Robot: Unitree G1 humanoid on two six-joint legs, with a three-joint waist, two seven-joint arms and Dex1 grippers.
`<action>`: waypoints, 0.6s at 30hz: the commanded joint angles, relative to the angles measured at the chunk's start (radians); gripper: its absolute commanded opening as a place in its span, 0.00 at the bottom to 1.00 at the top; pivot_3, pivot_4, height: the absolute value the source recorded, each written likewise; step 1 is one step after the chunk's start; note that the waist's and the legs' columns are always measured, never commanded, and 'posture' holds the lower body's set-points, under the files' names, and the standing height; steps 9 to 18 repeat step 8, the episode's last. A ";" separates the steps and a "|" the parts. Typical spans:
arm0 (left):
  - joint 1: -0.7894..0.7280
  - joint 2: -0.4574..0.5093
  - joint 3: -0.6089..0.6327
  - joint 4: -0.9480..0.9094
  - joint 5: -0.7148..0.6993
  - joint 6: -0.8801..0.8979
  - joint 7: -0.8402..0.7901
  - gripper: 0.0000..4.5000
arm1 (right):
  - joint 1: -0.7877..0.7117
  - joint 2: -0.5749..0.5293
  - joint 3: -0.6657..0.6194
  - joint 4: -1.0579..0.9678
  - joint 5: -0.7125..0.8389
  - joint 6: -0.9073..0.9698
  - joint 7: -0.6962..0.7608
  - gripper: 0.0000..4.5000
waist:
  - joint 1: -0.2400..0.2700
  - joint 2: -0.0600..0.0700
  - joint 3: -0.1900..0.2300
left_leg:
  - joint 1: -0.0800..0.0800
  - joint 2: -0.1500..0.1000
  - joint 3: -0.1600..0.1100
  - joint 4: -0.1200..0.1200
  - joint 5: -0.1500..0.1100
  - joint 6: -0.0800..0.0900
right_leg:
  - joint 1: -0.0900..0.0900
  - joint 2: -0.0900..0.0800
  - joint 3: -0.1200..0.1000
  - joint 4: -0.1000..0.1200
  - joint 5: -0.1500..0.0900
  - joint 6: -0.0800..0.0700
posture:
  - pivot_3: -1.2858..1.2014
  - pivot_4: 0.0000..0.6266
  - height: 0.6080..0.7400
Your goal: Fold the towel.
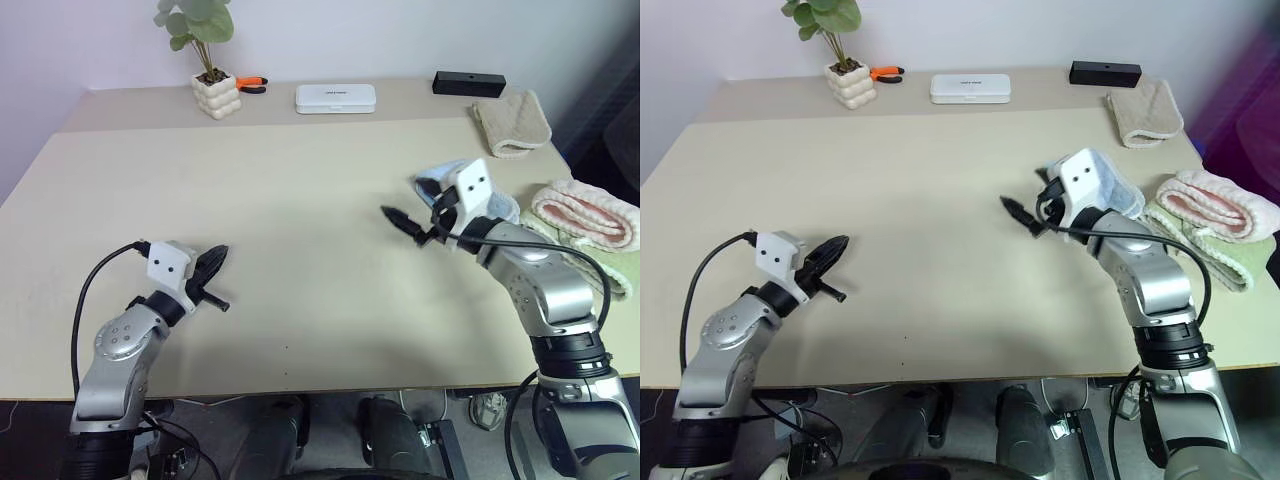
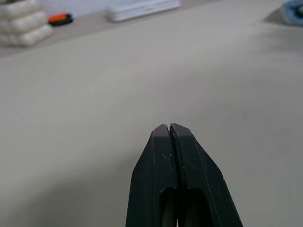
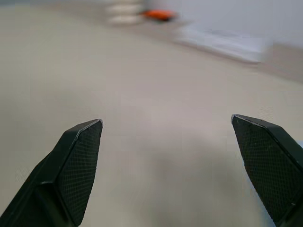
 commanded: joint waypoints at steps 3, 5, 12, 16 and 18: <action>0.049 0.005 0.042 -0.097 -0.022 0.001 0.012 0.00 | -0.002 -0.008 0.004 0.036 -0.031 -0.067 0.106 0.98 | 0.001 0.000 0.000 | 0.000 0.000 0.000 0.000 0.000 0.000 | 0.000 0.000 0.000 0.000 0.000 0.000 | 0.52 0.24 1.00; 0.061 0.006 0.045 -0.112 -0.026 0.005 0.013 0.00 | -0.009 -0.003 0.010 0.062 -0.052 -0.082 0.122 0.98 | 0.001 0.000 0.000 | 0.000 0.000 0.000 0.000 0.000 0.000 | 0.000 0.000 0.000 0.000 0.000 0.000 | 0.52 0.24 1.00; 0.065 0.007 0.065 -0.127 -0.040 0.011 0.019 0.00 | -0.017 0.005 0.023 0.093 -0.078 -0.103 0.147 0.98 | 0.000 0.000 0.000 | 0.000 0.000 0.000 0.000 0.000 0.000 | 0.000 0.000 0.000 0.000 0.000 0.000 | 0.52 0.24 1.00; 0.065 0.007 0.065 -0.127 -0.040 0.011 0.019 0.00 | -0.017 0.005 0.023 0.093 -0.078 -0.103 0.147 0.98 | 0.000 0.000 0.000 | 0.000 0.000 0.000 0.000 0.000 0.000 | 0.000 0.000 0.000 0.000 0.000 0.000 | 0.52 0.24 1.00; 0.065 0.007 0.065 -0.127 -0.040 0.011 0.019 0.00 | -0.017 0.005 0.023 0.093 -0.078 -0.103 0.147 0.98 | 0.000 0.000 0.000 | 0.000 0.000 0.000 0.000 0.000 0.000 | 0.000 0.000 0.000 0.000 0.000 0.000 | 0.52 0.24 1.00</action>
